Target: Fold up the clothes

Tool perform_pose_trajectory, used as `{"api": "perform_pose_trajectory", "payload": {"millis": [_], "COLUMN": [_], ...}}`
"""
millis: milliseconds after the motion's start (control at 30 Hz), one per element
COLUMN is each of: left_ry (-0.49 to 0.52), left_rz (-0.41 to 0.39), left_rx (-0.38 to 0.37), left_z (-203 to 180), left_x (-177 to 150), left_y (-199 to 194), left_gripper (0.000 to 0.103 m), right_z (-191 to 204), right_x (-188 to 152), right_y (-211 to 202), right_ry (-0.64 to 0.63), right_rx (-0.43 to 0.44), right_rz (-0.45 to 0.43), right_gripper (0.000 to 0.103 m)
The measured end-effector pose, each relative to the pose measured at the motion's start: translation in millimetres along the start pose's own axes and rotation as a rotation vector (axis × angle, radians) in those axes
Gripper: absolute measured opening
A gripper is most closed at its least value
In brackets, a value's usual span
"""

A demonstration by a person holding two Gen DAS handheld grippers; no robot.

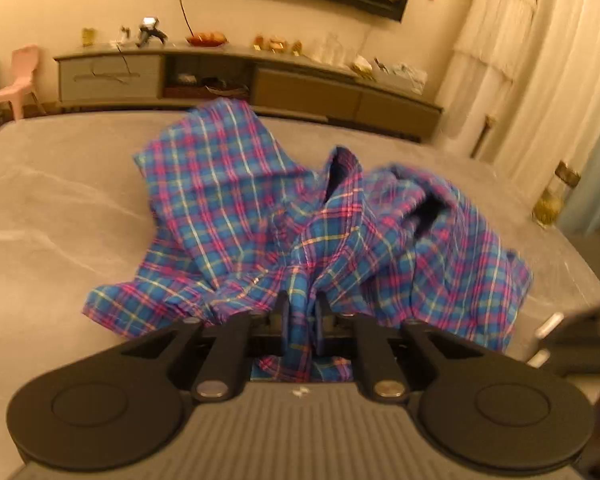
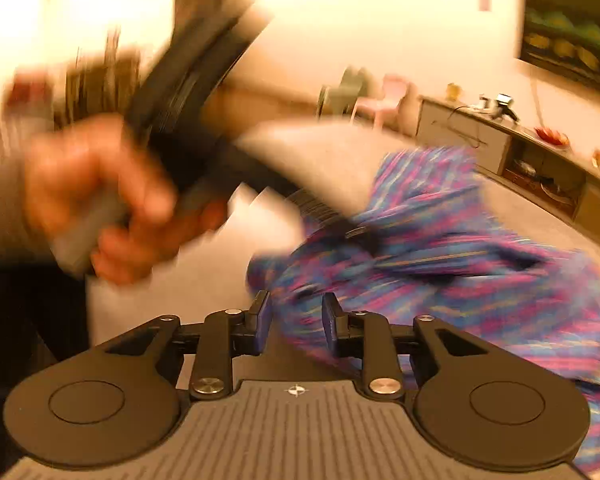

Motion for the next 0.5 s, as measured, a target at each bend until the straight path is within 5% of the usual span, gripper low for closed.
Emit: {"api": "perform_pose_trajectory", "payload": {"millis": [67,133,167,300,367,400,433,500], "left_ry": [0.029,0.082,0.109,0.212,0.249,0.257,0.267,0.335], "left_rz": [-0.019,-0.031,-0.034,-0.056,-0.079,-0.098,-0.129,-0.24], "left_rx": [0.001,0.016,0.021,0.027,0.042,0.044,0.046,0.054], "left_z": [-1,-5,-9,-28,-32,-32,-32,-42], "left_x": [0,-5,-8,-12,-5,1,7,25], "left_y": [-12,-16,-17,-18,-17,-20,-26,-48], "left_gripper": [0.011,0.011,0.011,0.011,0.01,0.01,0.01,0.01], "right_z": [-16,-48,-63,-102,-110,-113,-116,-110], "right_x": [32,54,63,58,36,29,21,48], "right_y": [-32,-42,-41,53,90,101,113,81], "right_ry": [0.152,0.269,0.318,0.375,0.405,0.407,0.408,0.462], "right_rx": [0.014,-0.072,-0.131,-0.224,-0.268,-0.304,-0.341,-0.326], "right_rz": [-0.143,-0.251,-0.287,-0.054,0.083,0.12,0.158,0.001], "right_gripper": [0.044,0.1,0.102,0.102,0.071,0.014,0.011,0.008]}}
Point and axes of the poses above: each gripper's, at about its wrist camera, not at the fingertips, and y roughly the way its jaws point, z to its left, x to its top, the point moved 6 cm from there along y, roughly the way its jaws point, and after that the axes turned 14 degrees about -z, right-handed, at the moved point
